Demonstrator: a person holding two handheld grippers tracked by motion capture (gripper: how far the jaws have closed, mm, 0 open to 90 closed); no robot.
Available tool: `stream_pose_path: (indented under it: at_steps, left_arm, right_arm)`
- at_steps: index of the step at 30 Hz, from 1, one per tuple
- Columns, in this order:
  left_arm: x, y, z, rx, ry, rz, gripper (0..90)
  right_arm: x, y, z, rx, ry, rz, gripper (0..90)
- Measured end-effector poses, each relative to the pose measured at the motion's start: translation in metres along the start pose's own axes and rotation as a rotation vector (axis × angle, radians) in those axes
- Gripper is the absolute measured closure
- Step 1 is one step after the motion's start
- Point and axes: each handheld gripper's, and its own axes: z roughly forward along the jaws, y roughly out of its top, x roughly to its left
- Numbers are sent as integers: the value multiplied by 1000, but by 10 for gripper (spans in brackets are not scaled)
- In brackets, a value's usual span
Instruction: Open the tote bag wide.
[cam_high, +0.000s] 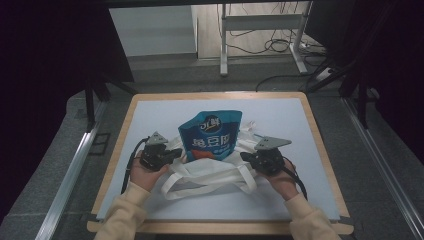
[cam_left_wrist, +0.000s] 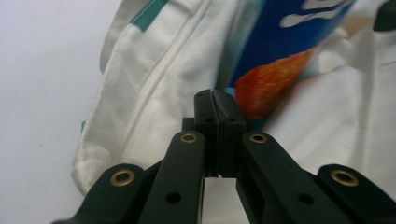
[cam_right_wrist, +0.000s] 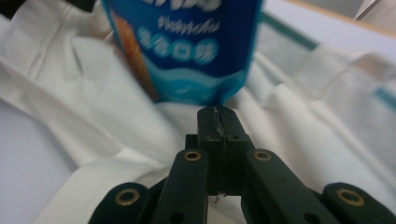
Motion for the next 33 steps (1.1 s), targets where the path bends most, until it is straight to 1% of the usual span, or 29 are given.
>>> stream_pose_path:
  at_steps: [1, 4, 5, 6, 7, 9, 10, 14, 17, 20, 23, 26, 28, 29, 30, 31, 32, 33]
  left_arm:
    - [1, 0, 2, 3, 2, -3, 894]
    - [6, 1, 9, 20, 15, -16, 894]
    - [7, 1, 11, 21, 19, -24, 895]
    - [7, 1, 11, 21, 19, -24, 894]
    - [9, 1, 14, 25, 27, -36, 895]
    - [10, 1, 16, 27, 30, -40, 895]
    - [12, 2, 19, 32, 35, -49, 895]
    - [17, 3, 25, 32, 37, -74, 896]
    - [18, 4, 27, 33, 49, -72, 897]
    - [19, 4, 30, 36, 52, -74, 897]
    - [18, 3, 28, 31, 48, -76, 897]
    - [16, 4, 25, 23, 48, -67, 895]
    - [16, 4, 22, 18, 47, -61, 894]
    - [14, 5, 19, 5, 46, -62, 893]
    - [13, 5, 16, -4, 42, -59, 893]
    - [11, 6, 8, -25, 37, -55, 892]
    - [10, 6, 4, -31, 32, -52, 893]
    - [10, 6, 4, -31, 32, -52, 892]
  right_arm:
    - [4, -4, 4, 18, 10, -2, 885]
    - [7, -12, 9, 45, 18, -5, 886]
    - [8, -15, 9, 56, 22, -3, 886]
    - [8, -15, 9, 56, 22, -3, 886]
    - [9, -21, 10, 75, 29, 1, 886]
    - [10, -28, 11, 91, 35, 2, 886]
    - [11, -31, 11, 100, 34, 1, 887]
    - [16, -41, 12, 131, 33, -21, 888]
    - [19, -48, 14, 146, 32, -36, 888]
    - [21, -52, 16, 158, 33, -34, 889]
    - [21, -52, 16, 157, 33, -35, 889]
    - [20, -50, 15, 152, 30, -38, 888]
    - [19, -46, 12, 134, 25, -39, 888]
    - [18, -42, 9, 117, 23, -36, 888]
    - [16, -39, 5, 102, 20, -31, 888]
    - [14, -35, 2, 87, 12, -30, 888]
    - [12, -31, -2, 70, 6, -26, 888]
    - [12, -31, -2, 70, 6, -26, 888]
